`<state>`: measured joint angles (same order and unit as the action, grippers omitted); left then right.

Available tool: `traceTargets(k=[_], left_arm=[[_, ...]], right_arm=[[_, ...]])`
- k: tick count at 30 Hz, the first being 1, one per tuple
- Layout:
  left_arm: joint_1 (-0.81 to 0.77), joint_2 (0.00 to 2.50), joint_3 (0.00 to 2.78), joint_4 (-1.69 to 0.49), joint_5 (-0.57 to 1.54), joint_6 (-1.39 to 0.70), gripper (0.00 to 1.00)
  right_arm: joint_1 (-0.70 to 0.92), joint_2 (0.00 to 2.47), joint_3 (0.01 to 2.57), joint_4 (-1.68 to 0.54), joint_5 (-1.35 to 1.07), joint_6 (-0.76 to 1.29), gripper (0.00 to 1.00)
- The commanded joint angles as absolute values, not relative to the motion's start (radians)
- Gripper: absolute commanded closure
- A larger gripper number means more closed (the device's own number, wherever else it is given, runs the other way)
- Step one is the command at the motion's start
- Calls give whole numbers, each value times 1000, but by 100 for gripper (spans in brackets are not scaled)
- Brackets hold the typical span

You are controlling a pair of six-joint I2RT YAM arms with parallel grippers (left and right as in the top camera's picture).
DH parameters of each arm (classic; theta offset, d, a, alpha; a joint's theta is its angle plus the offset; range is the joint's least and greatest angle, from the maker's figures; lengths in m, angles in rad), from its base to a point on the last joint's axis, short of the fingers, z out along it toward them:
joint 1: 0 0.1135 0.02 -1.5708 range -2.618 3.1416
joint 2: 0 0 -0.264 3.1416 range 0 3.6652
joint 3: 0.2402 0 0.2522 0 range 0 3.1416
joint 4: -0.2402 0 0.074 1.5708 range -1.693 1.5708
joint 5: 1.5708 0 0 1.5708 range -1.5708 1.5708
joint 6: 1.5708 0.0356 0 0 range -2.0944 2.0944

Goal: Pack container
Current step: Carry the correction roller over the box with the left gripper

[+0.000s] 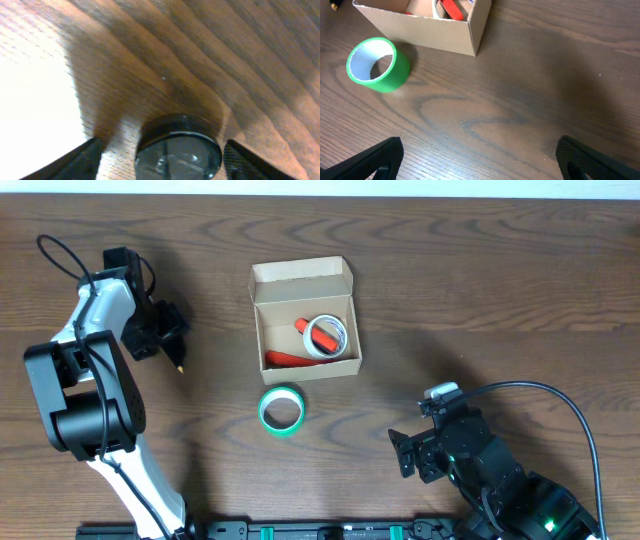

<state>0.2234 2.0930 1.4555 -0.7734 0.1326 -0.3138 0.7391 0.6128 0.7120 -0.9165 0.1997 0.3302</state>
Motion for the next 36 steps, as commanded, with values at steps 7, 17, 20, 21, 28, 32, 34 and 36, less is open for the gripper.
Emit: traceTargets(k=[7, 17, 20, 21, 28, 32, 34, 36], left_arm=[[237, 2122, 1469, -778, 155, -318, 46], [236, 2120, 1469, -783, 196, -322, 55], [236, 2111, 1469, -784, 205, -322, 55], [236, 2106, 1469, -785, 208, -322, 54], [236, 2054, 1469, -785, 211, -322, 55], [236, 2028, 1469, -785, 211, -324, 55], [235, 2017, 1469, -785, 211, -332, 56], [235, 2008, 1469, -785, 212, -342, 57]], right_arm=[[747, 608, 710, -917, 213, 344, 1], [747, 608, 710, -917, 213, 344, 1], [747, 608, 710, -917, 213, 344, 1], [747, 608, 710, -917, 213, 344, 1], [747, 608, 710, -917, 213, 344, 1], [747, 608, 710, -917, 213, 344, 1], [747, 608, 710, -917, 213, 344, 1], [747, 608, 710, -917, 213, 344, 1]])
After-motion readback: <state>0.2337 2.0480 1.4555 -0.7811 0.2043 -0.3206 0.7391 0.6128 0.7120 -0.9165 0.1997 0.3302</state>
